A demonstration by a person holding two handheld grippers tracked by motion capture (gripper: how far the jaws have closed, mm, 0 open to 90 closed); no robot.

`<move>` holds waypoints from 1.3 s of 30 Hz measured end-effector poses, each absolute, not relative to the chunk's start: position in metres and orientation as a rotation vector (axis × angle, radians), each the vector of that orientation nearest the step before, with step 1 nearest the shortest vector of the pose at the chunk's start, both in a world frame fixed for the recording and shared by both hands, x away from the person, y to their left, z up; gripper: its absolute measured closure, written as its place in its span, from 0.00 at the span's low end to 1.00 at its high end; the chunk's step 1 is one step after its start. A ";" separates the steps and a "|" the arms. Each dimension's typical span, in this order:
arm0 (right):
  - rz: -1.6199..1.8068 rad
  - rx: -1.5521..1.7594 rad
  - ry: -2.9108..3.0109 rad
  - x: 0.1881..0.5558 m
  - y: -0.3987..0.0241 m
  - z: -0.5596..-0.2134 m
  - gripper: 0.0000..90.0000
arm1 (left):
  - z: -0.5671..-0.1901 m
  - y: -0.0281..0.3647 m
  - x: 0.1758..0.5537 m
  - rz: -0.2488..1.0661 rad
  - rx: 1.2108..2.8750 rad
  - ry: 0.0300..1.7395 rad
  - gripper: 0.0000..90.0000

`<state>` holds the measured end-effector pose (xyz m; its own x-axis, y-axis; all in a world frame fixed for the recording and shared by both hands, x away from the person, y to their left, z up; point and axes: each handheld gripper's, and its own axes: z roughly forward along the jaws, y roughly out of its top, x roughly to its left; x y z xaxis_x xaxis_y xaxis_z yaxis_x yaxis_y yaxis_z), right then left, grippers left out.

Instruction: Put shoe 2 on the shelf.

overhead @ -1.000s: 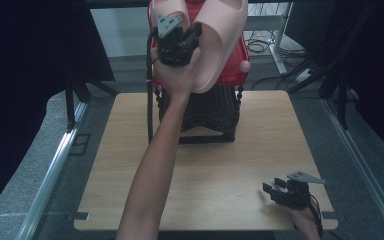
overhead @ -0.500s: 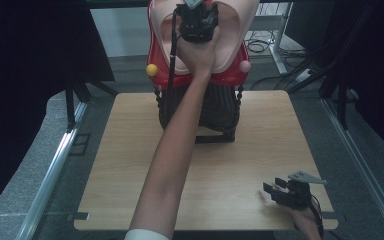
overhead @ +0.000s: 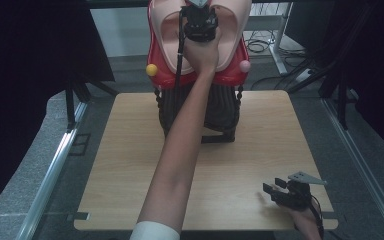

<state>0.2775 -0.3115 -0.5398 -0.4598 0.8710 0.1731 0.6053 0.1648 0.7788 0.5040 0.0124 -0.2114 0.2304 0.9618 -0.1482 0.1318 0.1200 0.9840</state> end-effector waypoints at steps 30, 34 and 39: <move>1.165 1.420 2.131 0.278 -0.310 -0.542 0.45 | -0.231 0.046 0.473 0.765 1.352 1.077 0.61; 1.157 1.418 2.135 0.278 -0.309 -0.543 0.45 | -0.240 0.056 0.459 0.729 1.371 1.035 0.60; 1.145 1.410 2.139 0.278 -0.307 -0.544 0.45 | -0.254 0.067 0.442 0.685 1.406 0.995 0.60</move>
